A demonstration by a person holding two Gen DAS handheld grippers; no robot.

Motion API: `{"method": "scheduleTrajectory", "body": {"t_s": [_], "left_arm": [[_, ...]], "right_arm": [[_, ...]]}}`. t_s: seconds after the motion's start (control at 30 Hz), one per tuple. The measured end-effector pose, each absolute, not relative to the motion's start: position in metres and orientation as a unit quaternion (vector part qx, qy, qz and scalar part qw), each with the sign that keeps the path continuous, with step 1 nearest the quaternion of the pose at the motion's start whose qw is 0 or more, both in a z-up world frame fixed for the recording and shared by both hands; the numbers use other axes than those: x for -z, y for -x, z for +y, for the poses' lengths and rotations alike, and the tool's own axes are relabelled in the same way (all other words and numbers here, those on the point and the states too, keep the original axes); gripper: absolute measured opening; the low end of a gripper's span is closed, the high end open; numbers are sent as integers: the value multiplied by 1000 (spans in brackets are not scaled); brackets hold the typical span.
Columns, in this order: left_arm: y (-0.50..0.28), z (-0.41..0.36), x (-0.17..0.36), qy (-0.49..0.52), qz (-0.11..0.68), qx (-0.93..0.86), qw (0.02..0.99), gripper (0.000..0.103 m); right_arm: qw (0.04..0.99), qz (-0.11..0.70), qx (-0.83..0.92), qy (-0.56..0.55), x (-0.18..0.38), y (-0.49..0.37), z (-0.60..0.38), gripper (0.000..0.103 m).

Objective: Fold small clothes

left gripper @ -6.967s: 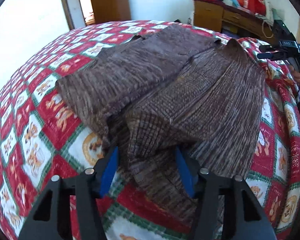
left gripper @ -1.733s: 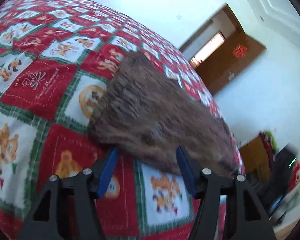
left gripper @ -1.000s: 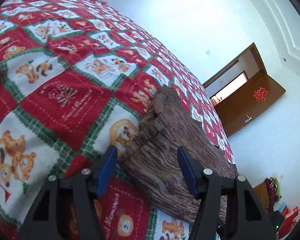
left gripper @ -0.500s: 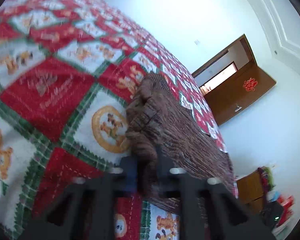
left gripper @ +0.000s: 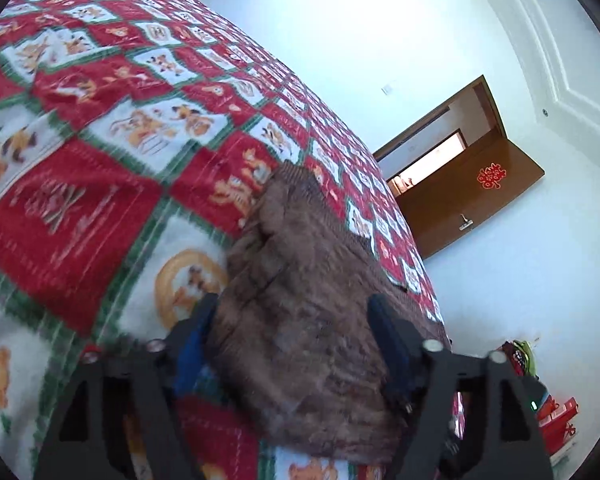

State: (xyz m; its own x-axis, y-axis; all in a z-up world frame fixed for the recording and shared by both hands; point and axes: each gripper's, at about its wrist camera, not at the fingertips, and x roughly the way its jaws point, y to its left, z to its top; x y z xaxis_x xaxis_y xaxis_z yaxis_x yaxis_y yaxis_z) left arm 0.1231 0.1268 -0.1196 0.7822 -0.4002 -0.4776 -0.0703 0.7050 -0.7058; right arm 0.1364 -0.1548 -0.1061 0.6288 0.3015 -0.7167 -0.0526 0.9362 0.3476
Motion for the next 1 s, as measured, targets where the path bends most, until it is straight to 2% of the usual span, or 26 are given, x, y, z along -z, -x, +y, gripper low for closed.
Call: {"method": "scheduleTrajectory", "body": {"t_s": [0.07,0.13,0.2,0.27,0.53,0.73,0.83,0.93,1.0], "left_arm": [[-132,124,119,375,315,83,868,78],[-144,121,121,381,318,77,865,68],[-149,120,124,382,320,77,864,41],[-151,119,130,385,329,79,859,28],[-161,98,105,332,337,93,876,20],[-159,21,58,221,316,177,906,18],[-152,-27,65,161,337,220,901,18],[-155,-59,95,116,389,221,887,18],[-151,-64,105,108,382,222,891,18]], "right_arm": [[886,423,-107,-158,108,-135,-158,2],[883,422,-112,-175,111,-134,-162,2],[880,421,-116,-185,113,-135,-163,2],[879,420,-119,-190,113,-135,-163,2],[877,402,-132,-227,110,-130,-175,2],[892,348,-79,-278,92,-118,-212,2],[885,334,-36,-324,94,-111,-240,2],[877,329,-19,-351,95,-109,-259,2],[867,333,-23,-370,99,-110,-265,2]]}}
